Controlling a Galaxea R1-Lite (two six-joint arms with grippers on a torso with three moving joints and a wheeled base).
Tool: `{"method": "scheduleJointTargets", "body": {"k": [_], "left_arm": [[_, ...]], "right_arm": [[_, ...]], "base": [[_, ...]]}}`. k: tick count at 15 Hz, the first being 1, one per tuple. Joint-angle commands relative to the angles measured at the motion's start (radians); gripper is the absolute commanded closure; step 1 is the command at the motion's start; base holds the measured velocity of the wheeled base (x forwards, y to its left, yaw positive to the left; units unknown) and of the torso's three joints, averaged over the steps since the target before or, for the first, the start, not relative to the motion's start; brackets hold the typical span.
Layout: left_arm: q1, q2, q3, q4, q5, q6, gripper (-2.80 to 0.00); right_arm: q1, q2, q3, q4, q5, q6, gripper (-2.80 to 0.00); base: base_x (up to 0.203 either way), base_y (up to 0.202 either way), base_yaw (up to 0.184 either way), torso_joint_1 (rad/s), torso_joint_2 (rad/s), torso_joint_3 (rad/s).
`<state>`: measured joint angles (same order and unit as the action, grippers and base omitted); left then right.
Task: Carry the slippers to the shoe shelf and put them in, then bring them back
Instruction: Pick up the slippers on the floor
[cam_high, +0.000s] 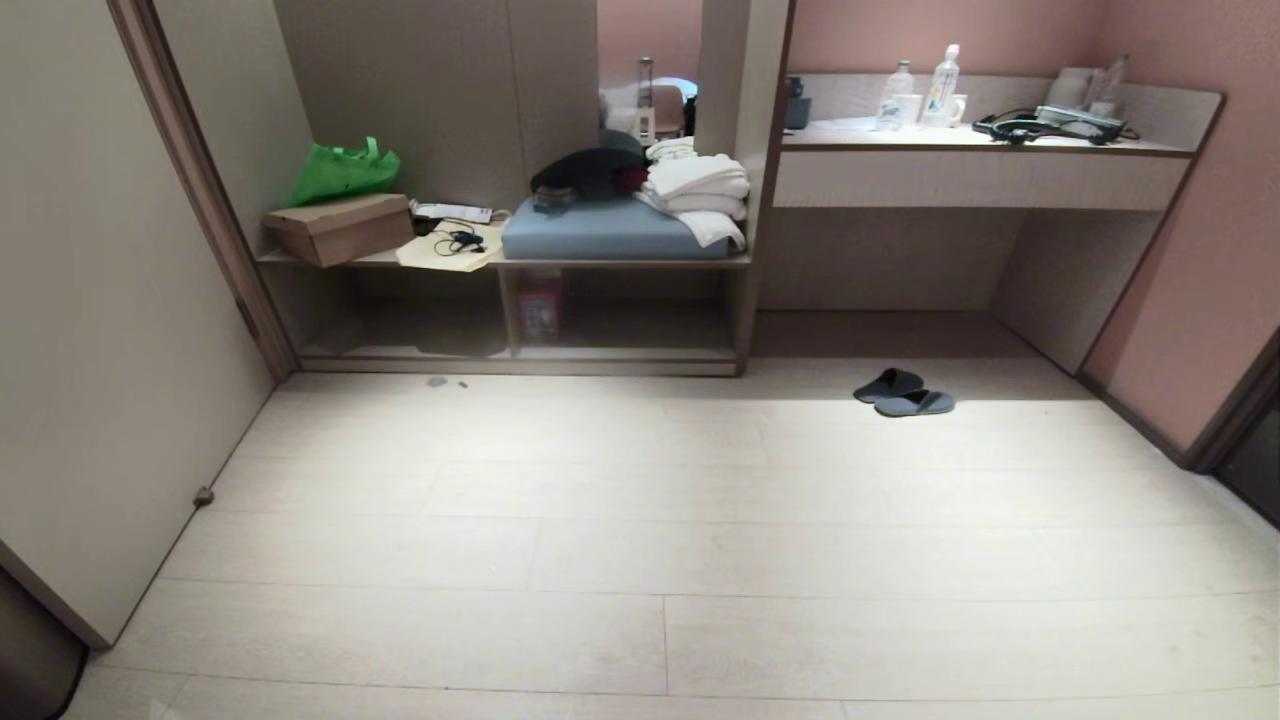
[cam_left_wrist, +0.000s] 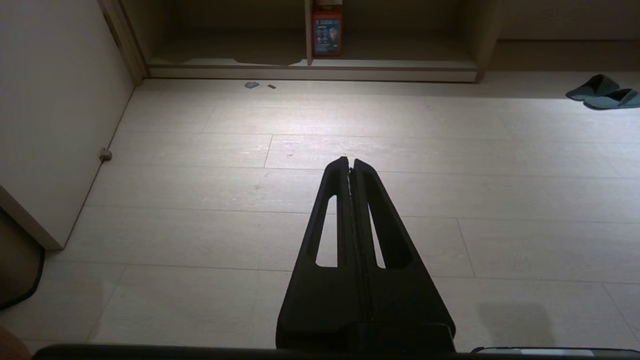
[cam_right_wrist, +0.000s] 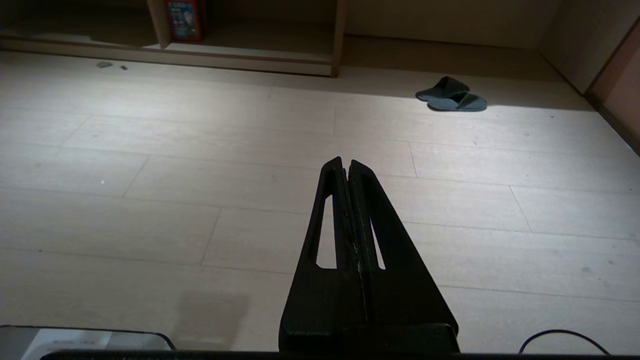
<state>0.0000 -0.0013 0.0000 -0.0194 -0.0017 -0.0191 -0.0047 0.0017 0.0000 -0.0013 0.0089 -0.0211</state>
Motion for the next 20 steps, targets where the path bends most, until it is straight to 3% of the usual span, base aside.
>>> {"method": "scheduleJointTargets", "body": {"k": [1, 7, 20], "left_arm": [[0.0, 0.001, 0.008, -0.001, 0.0, -0.001, 0.0], [0.0, 0.001, 0.008, -0.001, 0.0, -0.001, 0.0], [0.0, 0.001, 0.008, -0.001, 0.0, -0.001, 0.0]], "right_arm": [[0.0, 0.001, 0.0, 0.0, 0.0, 0.0, 0.0], [0.0, 0.0, 0.0, 0.0, 0.0, 0.0, 0.0], [0.0, 0.001, 0.0, 0.001, 0.0, 0.0, 0.0]], "base": [[0.0, 0.0, 0.0, 0.0, 0.0, 0.0], [0.017, 0.0, 0.0, -0.001, 0.0, 0.001], [0.195, 0.0, 0.0, 0.003, 0.0, 0.003]]}}
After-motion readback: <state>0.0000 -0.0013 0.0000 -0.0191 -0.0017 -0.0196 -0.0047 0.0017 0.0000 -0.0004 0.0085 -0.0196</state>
